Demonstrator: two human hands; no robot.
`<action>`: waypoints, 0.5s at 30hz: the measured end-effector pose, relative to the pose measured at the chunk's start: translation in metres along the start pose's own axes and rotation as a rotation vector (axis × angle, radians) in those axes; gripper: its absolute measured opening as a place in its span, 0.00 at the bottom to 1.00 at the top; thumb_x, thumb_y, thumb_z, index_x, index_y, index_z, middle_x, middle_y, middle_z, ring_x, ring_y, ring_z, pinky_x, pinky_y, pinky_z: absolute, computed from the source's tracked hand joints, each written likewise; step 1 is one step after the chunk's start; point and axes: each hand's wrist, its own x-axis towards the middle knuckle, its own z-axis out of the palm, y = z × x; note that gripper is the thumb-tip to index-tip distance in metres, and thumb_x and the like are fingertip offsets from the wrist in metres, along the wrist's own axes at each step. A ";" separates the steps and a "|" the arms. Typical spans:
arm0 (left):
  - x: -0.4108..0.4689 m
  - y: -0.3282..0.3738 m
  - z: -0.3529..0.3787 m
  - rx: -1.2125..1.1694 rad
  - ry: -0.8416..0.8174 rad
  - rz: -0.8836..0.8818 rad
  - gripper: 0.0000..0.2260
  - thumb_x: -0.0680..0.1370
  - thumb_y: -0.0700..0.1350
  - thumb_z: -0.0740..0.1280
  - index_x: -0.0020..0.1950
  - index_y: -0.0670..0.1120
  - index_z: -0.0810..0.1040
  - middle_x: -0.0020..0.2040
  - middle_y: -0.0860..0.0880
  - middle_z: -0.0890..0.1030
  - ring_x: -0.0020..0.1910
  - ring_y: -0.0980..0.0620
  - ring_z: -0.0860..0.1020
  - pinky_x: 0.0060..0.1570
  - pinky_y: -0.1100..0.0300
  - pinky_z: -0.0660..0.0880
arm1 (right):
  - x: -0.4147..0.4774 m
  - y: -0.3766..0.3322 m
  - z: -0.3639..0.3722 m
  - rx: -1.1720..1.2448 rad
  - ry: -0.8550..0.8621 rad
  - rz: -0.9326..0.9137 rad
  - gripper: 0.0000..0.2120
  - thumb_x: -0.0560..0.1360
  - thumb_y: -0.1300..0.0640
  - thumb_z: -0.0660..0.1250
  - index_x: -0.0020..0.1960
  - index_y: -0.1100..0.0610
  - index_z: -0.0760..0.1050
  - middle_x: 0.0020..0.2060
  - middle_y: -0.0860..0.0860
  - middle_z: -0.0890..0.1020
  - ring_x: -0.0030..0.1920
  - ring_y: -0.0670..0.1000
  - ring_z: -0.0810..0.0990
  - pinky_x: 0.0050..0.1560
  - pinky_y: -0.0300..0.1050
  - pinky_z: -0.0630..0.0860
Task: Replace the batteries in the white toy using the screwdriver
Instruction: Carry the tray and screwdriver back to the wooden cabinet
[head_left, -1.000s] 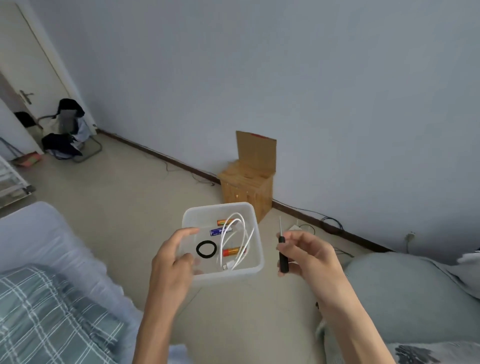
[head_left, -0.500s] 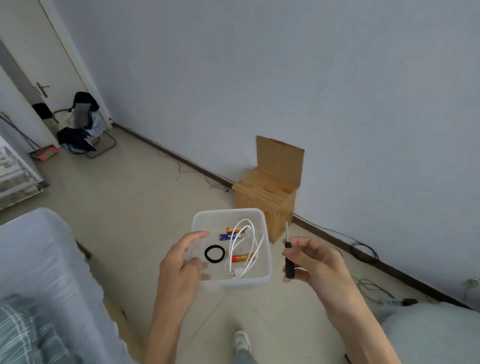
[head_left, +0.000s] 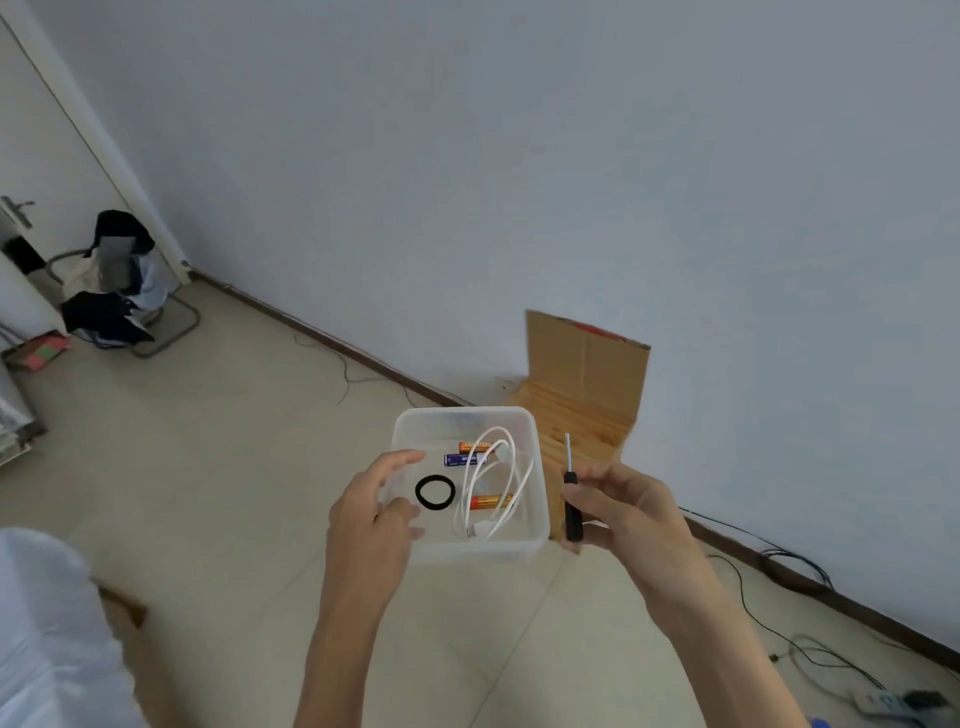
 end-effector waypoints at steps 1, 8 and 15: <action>0.019 -0.001 0.003 -0.012 -0.002 0.001 0.29 0.78 0.30 0.61 0.57 0.65 0.85 0.64 0.53 0.79 0.47 0.48 0.87 0.50 0.43 0.86 | 0.017 -0.001 0.004 -0.002 0.007 0.007 0.06 0.79 0.67 0.72 0.56 0.66 0.84 0.43 0.59 0.86 0.38 0.54 0.83 0.38 0.43 0.83; 0.160 -0.015 0.046 -0.064 -0.024 -0.001 0.28 0.78 0.29 0.61 0.56 0.62 0.86 0.63 0.49 0.81 0.52 0.46 0.86 0.46 0.46 0.87 | 0.159 -0.004 0.021 -0.020 0.080 0.030 0.05 0.79 0.66 0.73 0.54 0.63 0.85 0.44 0.60 0.85 0.38 0.56 0.84 0.44 0.50 0.84; 0.328 -0.021 0.114 -0.069 -0.066 0.005 0.27 0.77 0.28 0.62 0.56 0.59 0.87 0.63 0.48 0.82 0.54 0.43 0.84 0.46 0.45 0.87 | 0.321 -0.020 0.015 -0.033 0.169 0.031 0.05 0.79 0.67 0.73 0.55 0.64 0.85 0.42 0.58 0.86 0.39 0.53 0.84 0.39 0.46 0.85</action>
